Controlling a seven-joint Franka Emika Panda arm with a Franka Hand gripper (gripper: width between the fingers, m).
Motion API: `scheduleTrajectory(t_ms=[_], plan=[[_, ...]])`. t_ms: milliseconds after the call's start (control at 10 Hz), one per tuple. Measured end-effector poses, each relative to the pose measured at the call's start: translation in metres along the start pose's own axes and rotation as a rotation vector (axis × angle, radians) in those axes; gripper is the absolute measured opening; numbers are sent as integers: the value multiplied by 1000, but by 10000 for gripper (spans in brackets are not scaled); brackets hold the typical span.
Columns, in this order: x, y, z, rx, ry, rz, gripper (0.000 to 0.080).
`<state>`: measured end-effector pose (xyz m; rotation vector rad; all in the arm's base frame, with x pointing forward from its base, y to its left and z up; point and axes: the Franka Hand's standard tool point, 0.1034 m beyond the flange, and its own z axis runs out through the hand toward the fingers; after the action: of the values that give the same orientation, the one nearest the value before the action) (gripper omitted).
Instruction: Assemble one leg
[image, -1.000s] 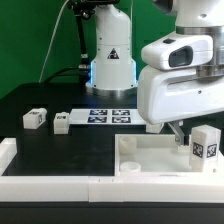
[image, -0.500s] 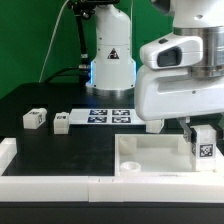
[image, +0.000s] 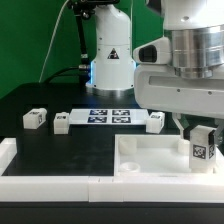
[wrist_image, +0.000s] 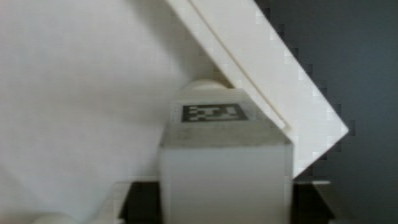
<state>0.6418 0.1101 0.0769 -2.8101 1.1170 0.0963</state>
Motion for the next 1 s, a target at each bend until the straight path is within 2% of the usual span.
scheduleTrajectory(t_ms=[300,400,500,600,700,800,1000], plan=[[0,0,0,0,1,127,291],[0,0,0,0,1,98,374],[-1,-2,0,1,1,64,570],[-2,-4,-2,2,2,23,570],[-3,-5,-2,0,0,-56,633],[-6,-7,-2,-5,6,-166,645],[-9,-10,-1,-44,29,-513,649]])
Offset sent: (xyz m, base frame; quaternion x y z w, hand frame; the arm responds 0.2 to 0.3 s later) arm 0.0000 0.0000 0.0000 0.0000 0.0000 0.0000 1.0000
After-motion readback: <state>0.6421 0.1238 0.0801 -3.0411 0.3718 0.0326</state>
